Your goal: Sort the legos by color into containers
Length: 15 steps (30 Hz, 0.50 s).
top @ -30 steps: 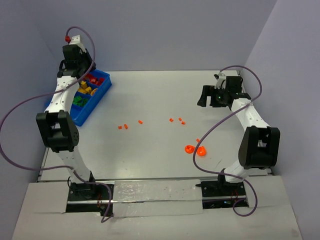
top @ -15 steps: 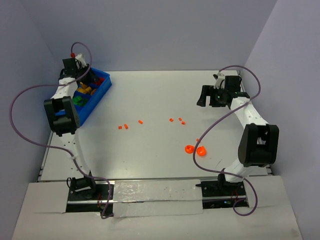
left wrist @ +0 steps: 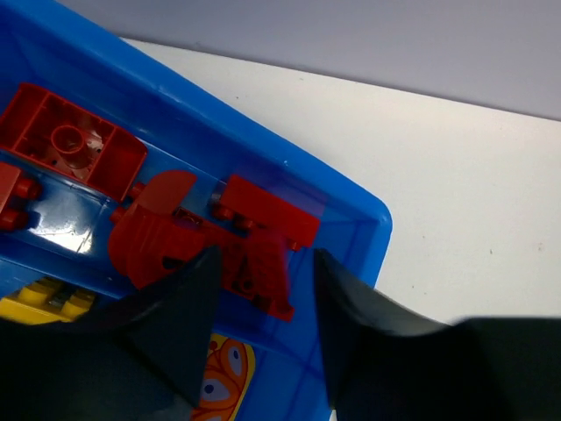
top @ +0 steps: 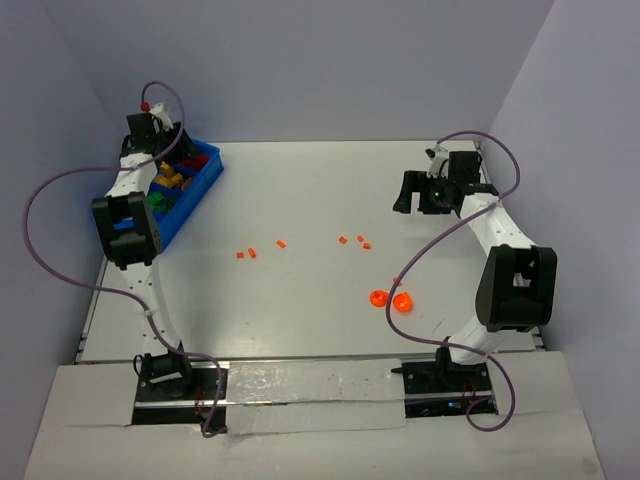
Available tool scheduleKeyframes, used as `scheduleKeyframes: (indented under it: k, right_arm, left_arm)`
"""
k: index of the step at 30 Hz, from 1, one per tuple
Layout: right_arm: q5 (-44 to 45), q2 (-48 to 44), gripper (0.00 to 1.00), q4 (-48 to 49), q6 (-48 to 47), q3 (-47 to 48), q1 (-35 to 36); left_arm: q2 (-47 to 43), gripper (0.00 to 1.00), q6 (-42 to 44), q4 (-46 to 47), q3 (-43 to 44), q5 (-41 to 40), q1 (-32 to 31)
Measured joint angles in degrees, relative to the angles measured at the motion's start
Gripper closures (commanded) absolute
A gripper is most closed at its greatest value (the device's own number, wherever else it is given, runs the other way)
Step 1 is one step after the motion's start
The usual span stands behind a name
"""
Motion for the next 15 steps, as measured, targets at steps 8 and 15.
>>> scheduleKeyframes:
  k: [8, 15]
  right_arm:
    - [-0.37, 0.00, 0.03, -0.66, -1.71, 0.22, 0.43]
    - [-4.80, -0.84, 0.10, -9.35, -16.21, -0.30, 0.94]
  left_arm:
    - [0.43, 0.34, 0.37, -0.39, 1.26, -0.29, 0.00]
    - [-4.86, 0.35, 3.49, -3.12, -2.19, 2.03, -0.27]
